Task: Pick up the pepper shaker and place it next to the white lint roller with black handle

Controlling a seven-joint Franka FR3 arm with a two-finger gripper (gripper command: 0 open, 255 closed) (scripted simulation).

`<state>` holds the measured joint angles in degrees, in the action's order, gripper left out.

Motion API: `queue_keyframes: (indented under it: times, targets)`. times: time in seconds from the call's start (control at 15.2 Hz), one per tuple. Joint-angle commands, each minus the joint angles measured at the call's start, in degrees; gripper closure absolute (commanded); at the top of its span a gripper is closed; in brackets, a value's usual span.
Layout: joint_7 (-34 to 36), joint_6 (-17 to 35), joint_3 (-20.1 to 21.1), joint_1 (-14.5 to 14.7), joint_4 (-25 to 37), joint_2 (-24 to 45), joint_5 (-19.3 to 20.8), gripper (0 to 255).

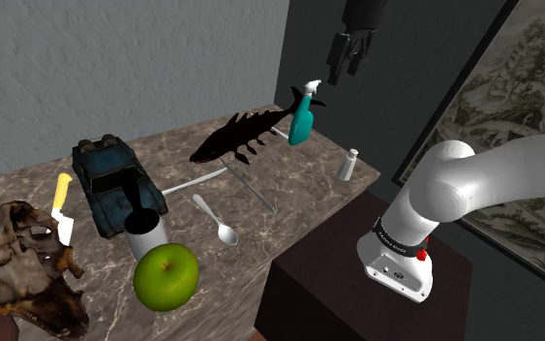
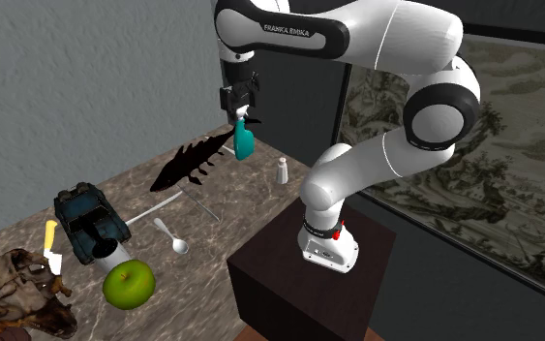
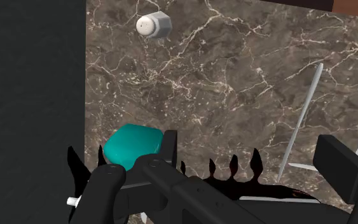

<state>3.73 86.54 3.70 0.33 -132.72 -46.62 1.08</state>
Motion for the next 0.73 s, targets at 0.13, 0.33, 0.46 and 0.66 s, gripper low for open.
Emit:
queue_keyframes:
  times: [0.13, 0.33, 0.46, 0.66]
  targets:
    - [-1.34, 2.03, -2.0, -0.51, -4.16, -1.96, 0.41, 0]
    - [-3.37, 5.04, -5.08, -1.51, -10.07, -4.56, 1.3, 0]
    - [-4.77, 7.06, -7.23, -2.35, -13.79, -6.04, 2.07, 0]
    - [-6.97, 10.14, -10.6, -3.92, -19.05, -7.82, 3.5, 0]
